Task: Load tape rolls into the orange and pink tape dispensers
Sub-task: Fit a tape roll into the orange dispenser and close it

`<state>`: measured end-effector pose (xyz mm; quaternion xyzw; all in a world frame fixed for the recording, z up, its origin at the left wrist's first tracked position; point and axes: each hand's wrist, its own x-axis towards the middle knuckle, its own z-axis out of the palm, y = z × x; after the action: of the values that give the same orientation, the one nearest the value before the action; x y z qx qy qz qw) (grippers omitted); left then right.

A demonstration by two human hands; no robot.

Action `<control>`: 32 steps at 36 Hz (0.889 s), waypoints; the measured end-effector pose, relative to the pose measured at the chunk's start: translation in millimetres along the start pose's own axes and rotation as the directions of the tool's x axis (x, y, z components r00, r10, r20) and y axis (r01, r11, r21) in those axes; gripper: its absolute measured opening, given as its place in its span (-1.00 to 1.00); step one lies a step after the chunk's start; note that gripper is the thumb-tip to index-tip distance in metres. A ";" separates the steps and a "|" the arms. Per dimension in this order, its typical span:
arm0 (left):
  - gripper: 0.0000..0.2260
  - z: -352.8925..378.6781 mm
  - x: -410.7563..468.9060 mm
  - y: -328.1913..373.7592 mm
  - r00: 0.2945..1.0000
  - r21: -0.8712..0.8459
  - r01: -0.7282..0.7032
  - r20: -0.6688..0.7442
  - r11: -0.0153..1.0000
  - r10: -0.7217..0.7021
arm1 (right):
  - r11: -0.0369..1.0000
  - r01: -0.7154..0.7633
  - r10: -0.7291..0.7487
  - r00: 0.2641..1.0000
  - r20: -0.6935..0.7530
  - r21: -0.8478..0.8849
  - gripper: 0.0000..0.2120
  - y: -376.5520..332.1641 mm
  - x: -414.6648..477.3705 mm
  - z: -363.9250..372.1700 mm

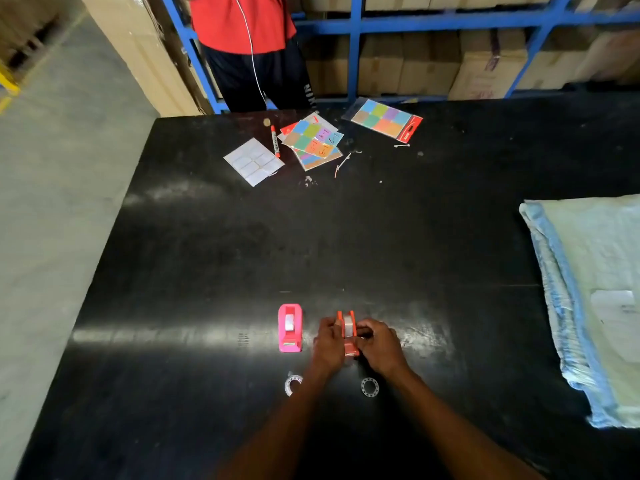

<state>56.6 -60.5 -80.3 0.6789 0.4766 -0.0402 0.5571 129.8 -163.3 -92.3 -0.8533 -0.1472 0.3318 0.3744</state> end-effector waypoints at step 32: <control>-0.72 7.1 27.3 -41.9 0.990 0.134 -0.142 0.008 0.981 0.142 | 0.993 0.000 -0.005 0.999 -0.047 -0.117 -0.80 13.5 10.5 19.4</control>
<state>45.8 -52.9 -129.1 0.7472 0.4237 -0.0319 0.5110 124.4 -156.7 -116.7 -0.8811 -0.1587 0.3020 0.3275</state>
